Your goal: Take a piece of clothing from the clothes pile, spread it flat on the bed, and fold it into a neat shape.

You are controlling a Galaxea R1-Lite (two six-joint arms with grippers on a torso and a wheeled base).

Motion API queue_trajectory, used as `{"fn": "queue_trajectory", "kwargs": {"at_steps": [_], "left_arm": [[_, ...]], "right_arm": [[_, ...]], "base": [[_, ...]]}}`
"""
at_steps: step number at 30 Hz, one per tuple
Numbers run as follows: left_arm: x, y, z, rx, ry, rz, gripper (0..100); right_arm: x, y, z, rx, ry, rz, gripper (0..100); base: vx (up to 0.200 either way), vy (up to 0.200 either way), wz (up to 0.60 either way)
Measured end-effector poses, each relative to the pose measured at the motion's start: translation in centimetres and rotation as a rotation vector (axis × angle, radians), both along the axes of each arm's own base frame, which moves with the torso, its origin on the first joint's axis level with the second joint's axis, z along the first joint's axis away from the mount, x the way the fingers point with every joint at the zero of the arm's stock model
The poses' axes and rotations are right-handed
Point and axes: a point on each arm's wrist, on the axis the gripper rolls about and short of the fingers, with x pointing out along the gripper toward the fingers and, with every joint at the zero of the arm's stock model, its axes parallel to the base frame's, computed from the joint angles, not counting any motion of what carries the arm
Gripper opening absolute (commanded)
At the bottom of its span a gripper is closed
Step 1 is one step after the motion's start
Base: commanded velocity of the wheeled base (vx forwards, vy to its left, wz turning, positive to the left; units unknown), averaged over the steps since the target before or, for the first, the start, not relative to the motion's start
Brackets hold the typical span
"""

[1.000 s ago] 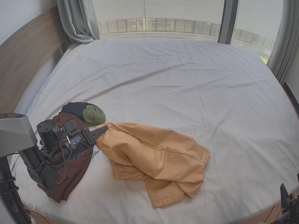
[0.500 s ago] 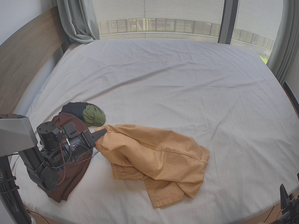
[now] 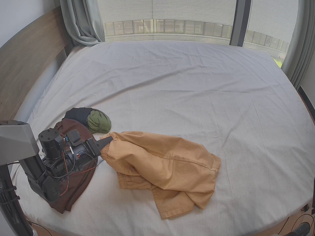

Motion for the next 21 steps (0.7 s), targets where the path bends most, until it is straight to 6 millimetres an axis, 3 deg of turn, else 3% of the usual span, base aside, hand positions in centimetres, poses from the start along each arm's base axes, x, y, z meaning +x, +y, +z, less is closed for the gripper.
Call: {"fn": "queue_trajectory", "kwargs": {"at_steps": [8,14,21], "left_arm": [[-0.1,-0.2,0.1,0.011,-0.012,-0.007,0],[-0.1,-0.3,0.3,0.014,-0.022,-0.012,0],[-0.3,-0.4,0.5,0.013,-0.03,-0.016,0]], "right_arm": [[2.3,0.2,4.3,0.189,0.159,0.303,100],[5.8,1.3,8.2,0.199,0.287,0.462,100],[10.5,2.9,10.2,0.176,0.395,0.532,100]], "base": [[0.0,0.0,0.0],[0.0,0.0,0.0],[0.0,0.0,0.0]]}}
